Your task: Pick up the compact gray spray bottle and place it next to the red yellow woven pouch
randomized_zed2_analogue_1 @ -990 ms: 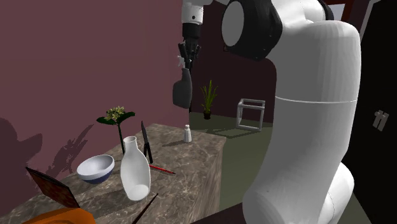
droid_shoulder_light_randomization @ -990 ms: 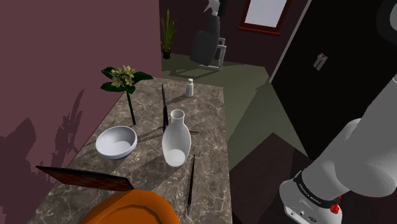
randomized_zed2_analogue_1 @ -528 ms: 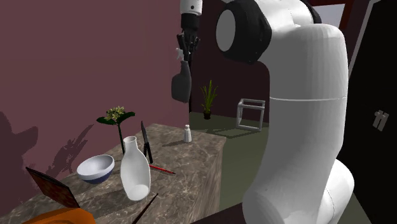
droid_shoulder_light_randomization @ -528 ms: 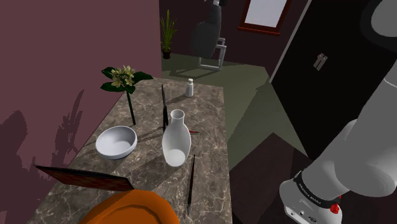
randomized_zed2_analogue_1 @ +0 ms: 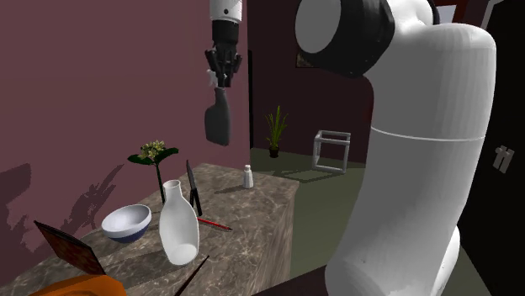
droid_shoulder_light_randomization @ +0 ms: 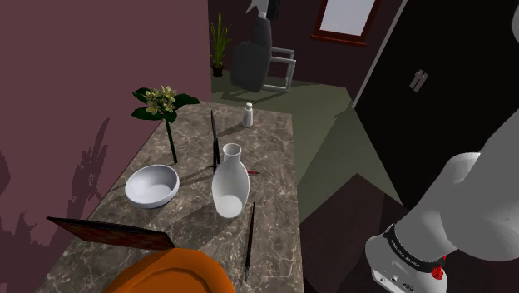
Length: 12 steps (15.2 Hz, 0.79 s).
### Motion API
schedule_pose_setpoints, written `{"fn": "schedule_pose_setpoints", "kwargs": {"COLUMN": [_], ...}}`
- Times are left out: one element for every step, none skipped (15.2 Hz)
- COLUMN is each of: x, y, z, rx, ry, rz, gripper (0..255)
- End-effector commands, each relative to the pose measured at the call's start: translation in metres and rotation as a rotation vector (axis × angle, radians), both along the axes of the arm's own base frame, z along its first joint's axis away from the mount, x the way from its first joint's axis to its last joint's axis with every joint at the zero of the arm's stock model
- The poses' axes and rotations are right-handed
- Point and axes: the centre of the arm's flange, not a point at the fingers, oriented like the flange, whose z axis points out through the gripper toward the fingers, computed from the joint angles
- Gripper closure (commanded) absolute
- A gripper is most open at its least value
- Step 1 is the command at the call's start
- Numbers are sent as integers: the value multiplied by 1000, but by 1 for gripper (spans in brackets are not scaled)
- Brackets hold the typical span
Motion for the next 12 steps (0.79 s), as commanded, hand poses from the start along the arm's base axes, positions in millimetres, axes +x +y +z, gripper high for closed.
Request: {"fn": "schedule_pose_setpoints", "kwargs": {"x": [-8,-12,-16,-19,-23,-27,-30,-34,-38,-41,-45,-49], "y": [28,41,53,66,78,90,103,115,128,140,152,165], "z": [-6,-9,-11,-14,-16,-19,-22,-24,-27,-30,-32,-35], "rx": [0,0,0,0,0,0,0,0,0,0,0,0], "ry": [0,0,0,0,0,0,0,0,0,0,0,0], "rz": [-1,-1,-1,-1,-1,-1,-1,-1,-1,-1,-1,-1], "gripper": [255,255,255,255,255,255,255,255,255,255,255,255]}}
